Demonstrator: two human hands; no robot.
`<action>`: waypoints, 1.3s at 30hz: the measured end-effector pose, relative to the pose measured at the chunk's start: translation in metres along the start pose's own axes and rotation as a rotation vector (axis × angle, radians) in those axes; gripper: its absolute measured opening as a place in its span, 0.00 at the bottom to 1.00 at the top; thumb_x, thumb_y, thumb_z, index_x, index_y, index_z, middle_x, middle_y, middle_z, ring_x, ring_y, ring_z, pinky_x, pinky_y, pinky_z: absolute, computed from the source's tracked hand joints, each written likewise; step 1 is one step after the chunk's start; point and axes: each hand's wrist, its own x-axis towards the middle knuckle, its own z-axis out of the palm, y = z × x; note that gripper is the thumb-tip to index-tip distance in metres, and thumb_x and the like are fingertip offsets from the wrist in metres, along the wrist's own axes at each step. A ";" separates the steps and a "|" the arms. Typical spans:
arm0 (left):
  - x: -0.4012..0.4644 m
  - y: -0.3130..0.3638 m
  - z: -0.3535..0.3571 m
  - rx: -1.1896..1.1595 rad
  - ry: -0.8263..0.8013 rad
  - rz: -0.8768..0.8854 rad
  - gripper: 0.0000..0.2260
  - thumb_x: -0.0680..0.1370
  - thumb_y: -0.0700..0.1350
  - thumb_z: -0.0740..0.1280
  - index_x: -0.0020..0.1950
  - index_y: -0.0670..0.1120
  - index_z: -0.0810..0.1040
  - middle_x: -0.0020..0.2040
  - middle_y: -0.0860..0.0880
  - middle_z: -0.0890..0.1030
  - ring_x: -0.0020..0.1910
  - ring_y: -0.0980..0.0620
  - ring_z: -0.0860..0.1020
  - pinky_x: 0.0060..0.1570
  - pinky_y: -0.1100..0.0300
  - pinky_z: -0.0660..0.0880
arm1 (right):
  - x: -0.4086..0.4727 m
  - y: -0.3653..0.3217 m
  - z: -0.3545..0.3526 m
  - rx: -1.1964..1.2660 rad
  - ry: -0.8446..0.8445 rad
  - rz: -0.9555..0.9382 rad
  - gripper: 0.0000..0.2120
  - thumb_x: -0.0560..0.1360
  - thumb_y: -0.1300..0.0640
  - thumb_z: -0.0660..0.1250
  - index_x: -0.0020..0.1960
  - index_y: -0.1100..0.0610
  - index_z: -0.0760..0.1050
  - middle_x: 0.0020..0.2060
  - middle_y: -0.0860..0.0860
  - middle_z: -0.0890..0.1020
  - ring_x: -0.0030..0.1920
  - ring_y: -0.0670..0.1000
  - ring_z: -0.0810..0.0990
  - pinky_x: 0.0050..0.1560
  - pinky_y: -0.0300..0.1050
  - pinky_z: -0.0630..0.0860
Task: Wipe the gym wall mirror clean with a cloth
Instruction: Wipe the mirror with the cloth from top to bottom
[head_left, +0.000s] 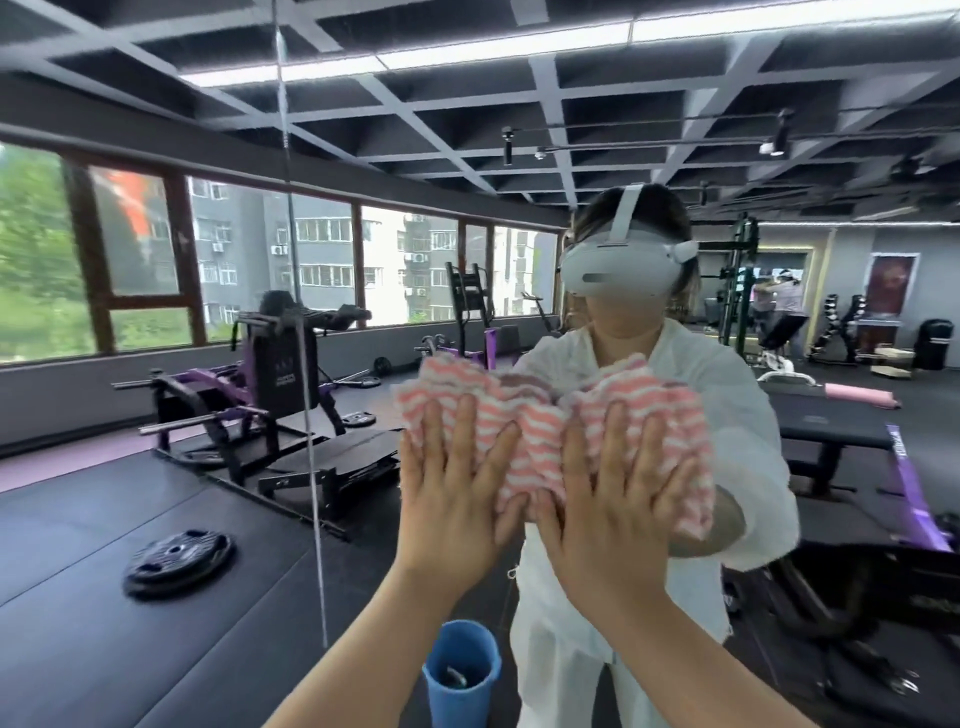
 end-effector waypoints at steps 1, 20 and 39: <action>-0.007 -0.013 0.003 -0.002 -0.003 -0.031 0.27 0.81 0.61 0.41 0.78 0.52 0.46 0.78 0.42 0.38 0.76 0.36 0.40 0.72 0.42 0.34 | 0.003 -0.014 0.005 -0.008 0.008 -0.038 0.34 0.78 0.40 0.48 0.79 0.52 0.44 0.78 0.57 0.42 0.76 0.63 0.40 0.72 0.66 0.37; -0.136 -0.028 0.028 -0.229 -0.310 -0.519 0.27 0.83 0.56 0.39 0.76 0.40 0.48 0.68 0.26 0.61 0.68 0.29 0.56 0.63 0.28 0.53 | -0.051 -0.088 0.053 -0.175 -0.143 -0.692 0.34 0.75 0.49 0.57 0.78 0.54 0.50 0.77 0.51 0.51 0.77 0.58 0.46 0.76 0.58 0.37; -0.016 0.144 0.014 -0.290 -0.047 0.000 0.25 0.81 0.62 0.42 0.77 0.56 0.52 0.77 0.42 0.36 0.74 0.37 0.34 0.70 0.42 0.34 | -0.063 0.128 -0.025 -0.234 -0.040 -0.148 0.27 0.84 0.46 0.40 0.74 0.63 0.53 0.77 0.61 0.41 0.77 0.62 0.40 0.74 0.61 0.44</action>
